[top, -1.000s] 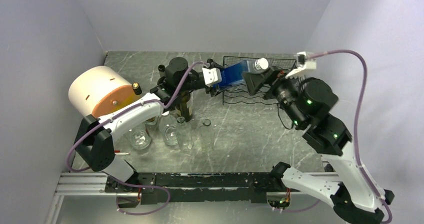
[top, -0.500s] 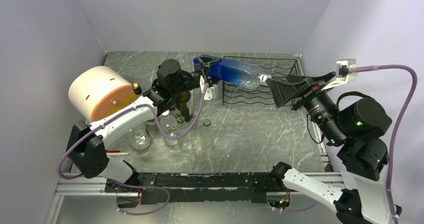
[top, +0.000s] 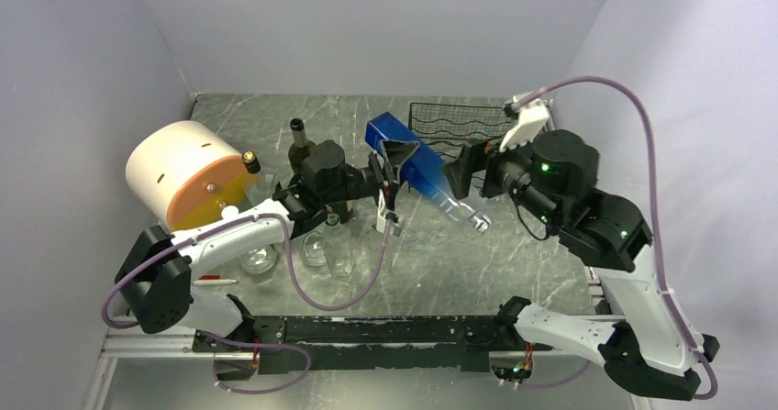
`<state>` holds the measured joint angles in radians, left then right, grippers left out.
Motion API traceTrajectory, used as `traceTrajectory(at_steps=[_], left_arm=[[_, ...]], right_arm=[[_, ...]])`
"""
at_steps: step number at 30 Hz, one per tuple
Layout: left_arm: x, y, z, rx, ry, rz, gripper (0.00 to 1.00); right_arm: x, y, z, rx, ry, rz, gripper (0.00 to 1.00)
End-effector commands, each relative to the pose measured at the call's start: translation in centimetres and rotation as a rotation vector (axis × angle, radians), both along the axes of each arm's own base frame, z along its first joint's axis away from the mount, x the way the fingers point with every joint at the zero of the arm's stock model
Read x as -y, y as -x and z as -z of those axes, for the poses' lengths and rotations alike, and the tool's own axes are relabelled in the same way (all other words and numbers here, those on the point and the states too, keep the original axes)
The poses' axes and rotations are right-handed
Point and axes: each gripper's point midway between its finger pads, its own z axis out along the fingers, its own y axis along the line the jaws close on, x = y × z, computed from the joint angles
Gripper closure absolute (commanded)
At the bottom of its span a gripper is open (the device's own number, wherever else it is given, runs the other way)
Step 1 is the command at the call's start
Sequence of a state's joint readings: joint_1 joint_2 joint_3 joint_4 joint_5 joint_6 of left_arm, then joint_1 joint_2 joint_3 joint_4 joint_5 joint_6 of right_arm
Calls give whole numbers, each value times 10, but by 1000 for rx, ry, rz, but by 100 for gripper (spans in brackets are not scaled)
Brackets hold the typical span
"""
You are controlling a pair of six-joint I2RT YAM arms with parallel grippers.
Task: Put the wine bottle on the wine rack
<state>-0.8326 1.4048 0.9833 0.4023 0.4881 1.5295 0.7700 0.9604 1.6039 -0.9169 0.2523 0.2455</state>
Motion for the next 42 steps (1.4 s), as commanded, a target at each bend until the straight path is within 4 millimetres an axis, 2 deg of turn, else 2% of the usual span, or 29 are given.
traceTrajectory(at_steps=[1, 6, 11, 15, 19, 23, 25, 28, 31, 33, 37, 38, 39, 41, 42], left_arm=[[-15, 25, -108, 372, 233, -2, 93], [-12, 27, -112, 390, 238, 7, 93], [-11, 25, -113, 385, 235, 8, 93], [-10, 26, -116, 380, 240, 15, 93], [-10, 27, -120, 366, 247, 23, 93], [-9, 28, -122, 346, 248, 33, 93], [-8, 28, -124, 333, 246, 38, 93], [-8, 27, -126, 297, 240, 40, 93], [-7, 23, -130, 253, 241, 31, 93], [-7, 21, -133, 237, 240, 22, 93], [-7, 18, -132, 218, 232, 13, 93], [-6, 18, -132, 201, 228, 13, 90], [-6, 17, -131, 179, 224, 12, 80], [-5, 15, -130, 129, 217, 9, 45], [-5, 13, -128, 105, 212, 2, 32]], right_arm=[[-2, 14, 36, -85, 76, -69, 5], [-13, 19, 76, -194, 116, -115, 5], [-16, 23, 90, -219, 99, -128, 5], [-18, 21, 102, -245, 116, -126, 13], [-22, 18, 109, -256, 124, -127, 26], [-24, 12, 112, -252, 133, -120, 34], [-25, 10, 111, -246, 135, -115, 32], [-25, 5, 109, -230, 136, -97, 22], [-24, 0, 109, -225, 145, -81, 24], [-24, -1, 108, -222, 146, -77, 35], [-24, -3, 99, -200, 132, -70, 80], [-23, -4, 95, -190, 125, -61, 91], [-21, -6, 92, -180, 119, -45, 99], [-16, -8, 83, -157, 101, -11, 100], [-13, -10, 78, -144, 90, 9, 100]])
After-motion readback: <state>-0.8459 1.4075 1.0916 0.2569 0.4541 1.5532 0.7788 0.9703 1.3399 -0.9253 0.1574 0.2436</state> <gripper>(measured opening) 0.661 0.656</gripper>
